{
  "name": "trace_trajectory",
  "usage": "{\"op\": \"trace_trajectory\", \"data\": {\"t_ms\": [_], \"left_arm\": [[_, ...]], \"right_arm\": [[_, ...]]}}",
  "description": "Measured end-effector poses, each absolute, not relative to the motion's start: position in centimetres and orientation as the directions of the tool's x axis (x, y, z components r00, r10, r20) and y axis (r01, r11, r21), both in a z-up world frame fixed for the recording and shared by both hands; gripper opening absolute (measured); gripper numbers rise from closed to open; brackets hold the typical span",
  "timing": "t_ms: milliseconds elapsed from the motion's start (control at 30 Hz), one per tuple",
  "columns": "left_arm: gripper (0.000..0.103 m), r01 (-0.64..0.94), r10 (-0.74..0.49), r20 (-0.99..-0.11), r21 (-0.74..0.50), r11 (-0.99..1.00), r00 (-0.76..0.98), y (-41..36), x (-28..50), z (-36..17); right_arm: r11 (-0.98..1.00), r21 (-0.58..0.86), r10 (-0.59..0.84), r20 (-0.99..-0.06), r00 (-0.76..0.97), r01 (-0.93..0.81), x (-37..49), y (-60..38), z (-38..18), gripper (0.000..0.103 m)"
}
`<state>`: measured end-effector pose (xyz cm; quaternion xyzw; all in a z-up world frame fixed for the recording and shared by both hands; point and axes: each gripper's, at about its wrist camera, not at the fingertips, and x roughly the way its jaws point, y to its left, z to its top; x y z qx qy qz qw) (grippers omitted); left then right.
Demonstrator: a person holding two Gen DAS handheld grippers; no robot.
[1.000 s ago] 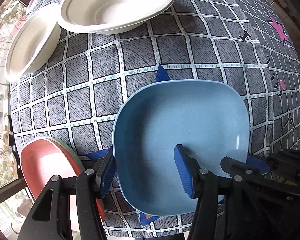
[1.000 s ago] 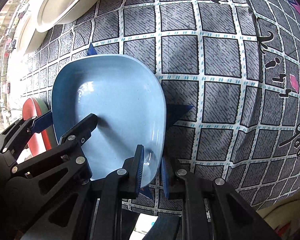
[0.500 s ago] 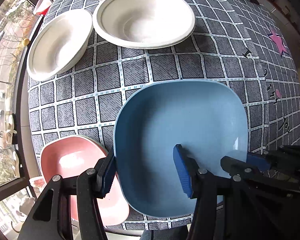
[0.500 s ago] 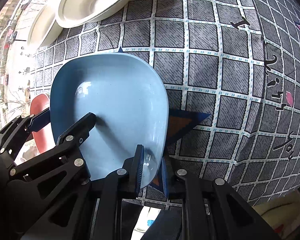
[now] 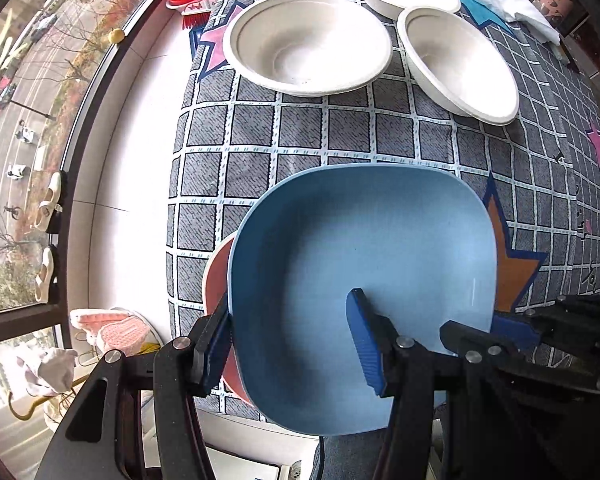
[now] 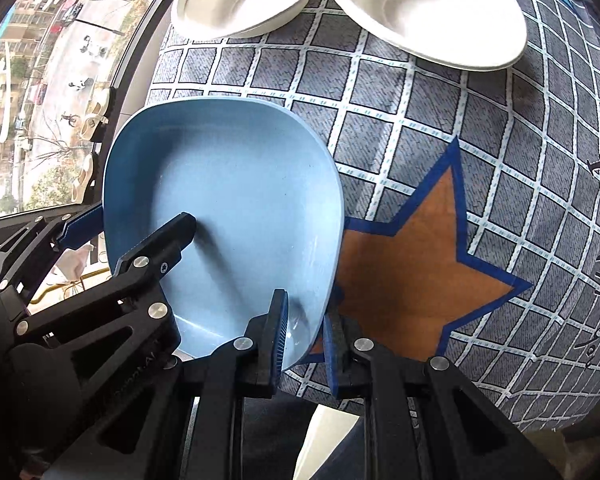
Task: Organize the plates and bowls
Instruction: 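Carry the blue plate onto the pink plate and release the right gripper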
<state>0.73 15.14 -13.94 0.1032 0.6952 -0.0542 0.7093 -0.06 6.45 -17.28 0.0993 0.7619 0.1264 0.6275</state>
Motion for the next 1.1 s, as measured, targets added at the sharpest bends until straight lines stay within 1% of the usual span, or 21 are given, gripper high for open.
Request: {"op": "trace_trajectory", "data": {"t_ms": [167,400,467,500,533,567,600,633,667,700,767,867,1100], "left_arm": [[0.058,0.185,0.087,-0.996,0.087,0.979,0.008,17.5,0.3,-14.9],[0.058,0.17,0.091,-0.996,0.089,0.981,-0.003,17.8,-0.2,-16.8],[0.062,0.169,0.117,-0.993,0.114,0.979,-0.006,17.9,-0.1,-17.0],[0.065,0.165,0.127,-0.992,0.124,0.979,-0.007,17.9,-0.2,-17.0],[0.073,0.155,0.133,-0.991,0.13,0.979,-0.005,18.0,-0.2,-17.0],[0.077,0.143,0.136,-0.991,0.135,0.981,-0.002,18.3,-0.2,-16.9],[0.078,0.127,0.139,-0.99,0.138,0.982,0.002,18.6,-0.1,-16.7],[0.08,0.107,0.129,-0.992,0.128,0.986,0.001,19.1,0.0,-16.7],[0.081,0.093,0.115,-0.993,0.114,0.989,-0.002,19.4,0.1,-16.6],[0.081,0.083,0.107,-0.994,0.106,0.991,-0.004,19.6,0.2,-16.5],[0.081,0.079,0.107,-0.994,0.107,0.991,0.002,19.6,0.4,-16.3],[0.081,0.096,0.098,-0.995,0.099,0.99,0.013,18.7,0.7,-16.0],[0.081,0.18,0.055,-0.998,0.06,0.982,0.029,14.8,1.4,-15.1]], "right_arm": [[0.942,0.334,0.317,-0.92,-0.229,-0.041,-0.3,10.0,-18.4,0.019],[0.948,0.315,0.294,-0.923,-0.248,-0.051,-0.3,11.9,-19.5,0.019],[0.948,0.313,0.291,-0.924,-0.25,-0.054,0.0,12.2,-19.7,0.019],[0.95,0.308,0.286,-0.925,-0.25,-0.053,0.0,12.2,-19.8,0.021],[0.952,0.303,0.283,-0.928,-0.244,-0.051,0.1,12.0,-19.7,0.022],[0.954,0.294,0.274,-0.932,-0.235,-0.052,0.3,11.8,-19.6,0.027],[0.957,0.284,0.266,-0.937,-0.225,-0.052,0.6,11.3,-19.4,0.041],[0.961,0.272,0.257,-0.943,-0.21,-0.048,0.8,10.8,-19.2,0.051],[0.963,0.265,0.252,-0.948,-0.193,-0.045,0.8,10.3,-19.0,0.072],[0.96,0.279,0.268,-0.947,-0.175,-0.037,0.8,9.7,-18.7,0.084],[0.956,0.295,0.29,-0.942,-0.167,-0.001,0.6,8.3,-18.7,0.085],[0.958,0.278,0.287,-0.941,-0.177,0.075,0.0,6.1,-19.5,0.085],[0.944,0.237,0.284,-0.938,-0.2,0.228,-1.5,2.7,-21.4,0.085]]}}
